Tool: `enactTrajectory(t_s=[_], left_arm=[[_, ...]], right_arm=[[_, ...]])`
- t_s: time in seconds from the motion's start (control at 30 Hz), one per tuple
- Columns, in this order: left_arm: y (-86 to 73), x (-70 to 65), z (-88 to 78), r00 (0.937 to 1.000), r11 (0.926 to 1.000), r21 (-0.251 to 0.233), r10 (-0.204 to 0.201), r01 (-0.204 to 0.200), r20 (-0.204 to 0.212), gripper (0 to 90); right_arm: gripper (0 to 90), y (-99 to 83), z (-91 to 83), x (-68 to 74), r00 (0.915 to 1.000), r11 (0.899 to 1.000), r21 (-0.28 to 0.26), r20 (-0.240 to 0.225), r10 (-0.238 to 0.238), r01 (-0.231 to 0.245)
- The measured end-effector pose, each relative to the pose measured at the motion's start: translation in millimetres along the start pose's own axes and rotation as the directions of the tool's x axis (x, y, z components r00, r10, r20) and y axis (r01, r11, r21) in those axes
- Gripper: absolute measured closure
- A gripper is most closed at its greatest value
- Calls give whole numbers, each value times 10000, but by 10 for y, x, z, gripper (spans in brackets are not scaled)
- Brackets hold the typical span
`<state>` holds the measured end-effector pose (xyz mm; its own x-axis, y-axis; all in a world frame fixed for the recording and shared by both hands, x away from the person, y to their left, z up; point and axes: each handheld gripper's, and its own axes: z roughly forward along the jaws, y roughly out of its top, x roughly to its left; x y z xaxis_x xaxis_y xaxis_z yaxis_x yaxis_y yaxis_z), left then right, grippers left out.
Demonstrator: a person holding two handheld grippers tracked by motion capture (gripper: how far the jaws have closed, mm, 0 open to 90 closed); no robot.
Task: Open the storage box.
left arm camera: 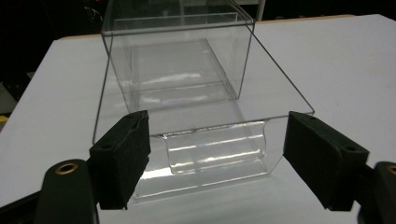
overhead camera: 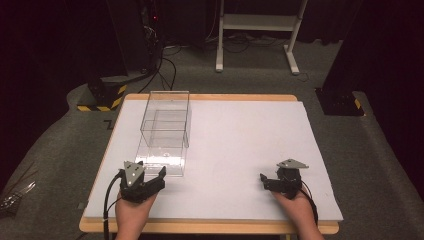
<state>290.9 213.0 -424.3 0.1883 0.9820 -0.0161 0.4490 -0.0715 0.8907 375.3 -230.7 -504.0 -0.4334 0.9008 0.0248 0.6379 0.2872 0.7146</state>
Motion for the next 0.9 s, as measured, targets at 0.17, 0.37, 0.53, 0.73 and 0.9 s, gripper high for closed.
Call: enactTrajectory(t_s=[0.17, 0.37, 0.53, 0.73, 0.9], left_arm=[[83, 154, -7, 10000, 9998, -190, 22, -23, -51, 265], [127, 513, 9, 9992, 9993, -302, -243, 233, -330, 347], [70, 810, 34, 9973, 9986, -301, -447, 430, -579, 397], [-70, 1091, 109, 9943, 9987, -59, -514, 510, -937, 427], [-261, 1308, 203, 9922, 9968, 293, -713, 746, -1020, 431]], right_arm=[[150, 0, 0, -1, 10000, 10000, -4, -9, 11, -11], [150, 0, 0, 0, 10000, 10000, -1, -5, 4, -4], [150, 0, 0, -2, 10000, 10000, -5, -2, -23, 23], [150, 0, 1, -1, 10000, 10000, -4, 5, -29, 29], [150, 0, 1, 1, 10000, 10000, -5, 10, -20, 20]])
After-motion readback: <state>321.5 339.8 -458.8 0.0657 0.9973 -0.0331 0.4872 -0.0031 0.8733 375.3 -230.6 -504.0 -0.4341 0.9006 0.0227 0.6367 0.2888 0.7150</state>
